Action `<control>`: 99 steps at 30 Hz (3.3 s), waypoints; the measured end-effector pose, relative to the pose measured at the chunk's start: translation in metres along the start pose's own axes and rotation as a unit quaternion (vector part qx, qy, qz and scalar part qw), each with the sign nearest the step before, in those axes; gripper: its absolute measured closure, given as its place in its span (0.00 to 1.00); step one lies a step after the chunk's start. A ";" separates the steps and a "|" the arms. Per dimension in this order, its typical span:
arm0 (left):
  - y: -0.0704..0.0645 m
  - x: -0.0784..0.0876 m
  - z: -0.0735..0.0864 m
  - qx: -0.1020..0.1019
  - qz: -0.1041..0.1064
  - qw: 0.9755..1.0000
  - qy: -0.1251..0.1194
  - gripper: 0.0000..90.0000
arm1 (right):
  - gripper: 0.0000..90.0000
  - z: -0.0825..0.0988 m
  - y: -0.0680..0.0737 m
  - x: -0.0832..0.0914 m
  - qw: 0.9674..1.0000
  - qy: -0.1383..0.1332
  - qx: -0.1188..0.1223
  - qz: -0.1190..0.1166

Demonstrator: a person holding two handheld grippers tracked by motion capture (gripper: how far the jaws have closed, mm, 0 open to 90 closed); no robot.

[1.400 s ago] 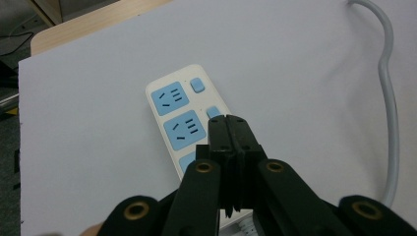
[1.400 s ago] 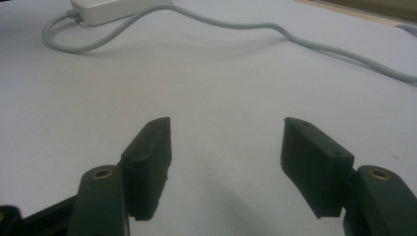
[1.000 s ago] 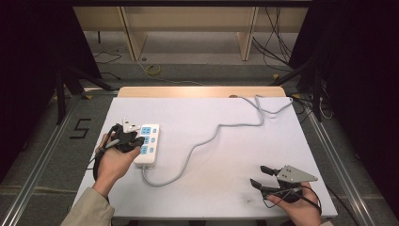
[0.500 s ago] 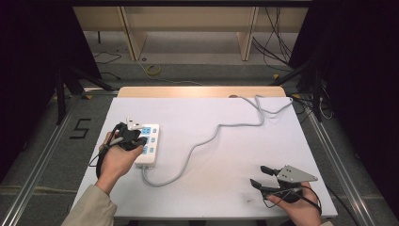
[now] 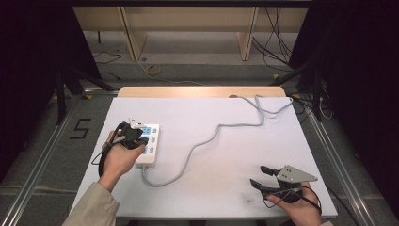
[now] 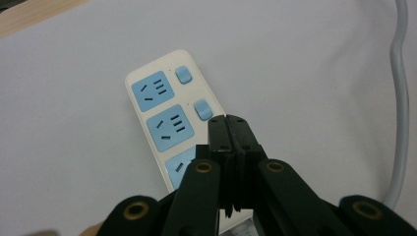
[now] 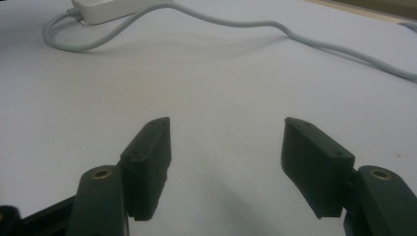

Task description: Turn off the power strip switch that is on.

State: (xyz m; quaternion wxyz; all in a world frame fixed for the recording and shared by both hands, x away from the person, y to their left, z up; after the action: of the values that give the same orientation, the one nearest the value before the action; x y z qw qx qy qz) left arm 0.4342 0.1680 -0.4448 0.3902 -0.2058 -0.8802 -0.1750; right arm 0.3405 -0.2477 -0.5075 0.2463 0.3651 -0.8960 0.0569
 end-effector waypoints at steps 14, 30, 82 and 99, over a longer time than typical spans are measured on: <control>-0.002 -0.012 0.001 -0.003 0.001 1.000 0.020 0.99 | 0.41 0.000 0.000 0.000 1.000 -0.001 -0.001 0.000; -0.008 -0.028 0.000 -0.007 0.014 0.999 0.049 0.99 | 0.41 0.000 0.001 0.000 1.000 0.001 0.000 0.000; -0.006 -0.060 0.006 -0.002 0.001 0.995 0.103 0.99 | 0.41 0.001 0.002 -0.001 1.000 0.005 0.004 -0.004; -0.005 -0.062 0.004 0.006 0.001 0.993 0.122 0.99 | 0.41 0.001 0.002 -0.001 1.000 0.004 0.004 -0.004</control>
State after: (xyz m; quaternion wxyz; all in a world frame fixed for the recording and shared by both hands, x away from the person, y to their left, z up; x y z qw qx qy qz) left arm 0.4668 0.1518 -0.4947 0.4959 -0.1811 -0.8271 -0.1930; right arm 0.3393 -0.2460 -0.5082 0.2487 0.3695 -0.8932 0.0609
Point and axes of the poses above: each handheld gripper's, and its own axes: x roughly backward along the jaws, z roughly out of its underside, y roughly to its left, the point moved 6 cm from there along -x, roughly forward along the jaws, and after that the axes turned 5 degrees about -x, right-handed, at the moved point
